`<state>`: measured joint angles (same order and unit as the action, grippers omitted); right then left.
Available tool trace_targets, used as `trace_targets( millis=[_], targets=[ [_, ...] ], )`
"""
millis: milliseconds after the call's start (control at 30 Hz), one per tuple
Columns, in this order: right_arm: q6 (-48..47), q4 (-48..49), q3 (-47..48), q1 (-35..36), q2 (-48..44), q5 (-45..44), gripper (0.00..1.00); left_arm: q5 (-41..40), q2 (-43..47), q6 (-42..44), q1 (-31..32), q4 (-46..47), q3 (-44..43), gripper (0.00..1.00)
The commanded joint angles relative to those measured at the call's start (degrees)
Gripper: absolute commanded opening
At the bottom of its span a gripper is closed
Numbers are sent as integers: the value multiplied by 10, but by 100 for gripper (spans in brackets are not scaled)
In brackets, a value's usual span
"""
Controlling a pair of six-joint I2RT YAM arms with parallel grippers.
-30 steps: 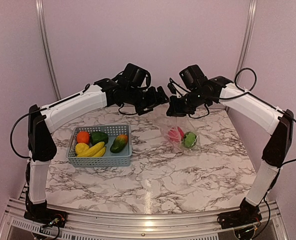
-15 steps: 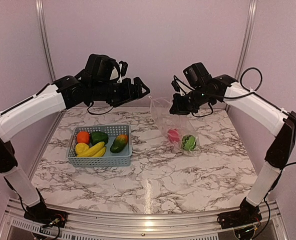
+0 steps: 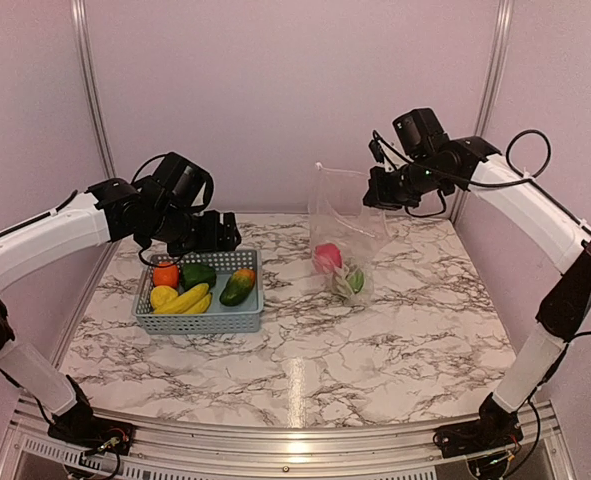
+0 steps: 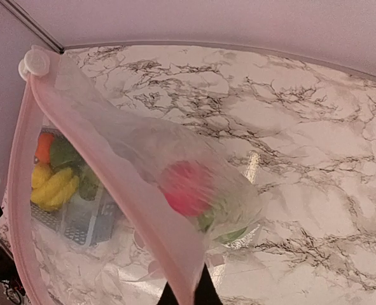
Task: Place the food in the zip-top bag and seal the zipper
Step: Pick up the fake fruit from the bin.
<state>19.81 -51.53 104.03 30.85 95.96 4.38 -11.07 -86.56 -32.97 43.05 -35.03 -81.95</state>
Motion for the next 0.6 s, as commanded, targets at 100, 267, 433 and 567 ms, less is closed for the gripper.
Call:
trace_targets(
  millis=[100,267,433,567],
  targets=[
    [-45,-46,93,-32,-21,-62,0,-23,2,26,-18,-86,15,98],
    [-42,-22,21,-33,-40,-32,0,-95,19,30,-22,-146,14,99],
    [-7,35,-71,-32,-66,9,0,-100,25,47,-33,-178,45,99],
    [-7,42,-86,-30,-67,16,0,-74,70,80,-32,-130,79,99]
  ],
)
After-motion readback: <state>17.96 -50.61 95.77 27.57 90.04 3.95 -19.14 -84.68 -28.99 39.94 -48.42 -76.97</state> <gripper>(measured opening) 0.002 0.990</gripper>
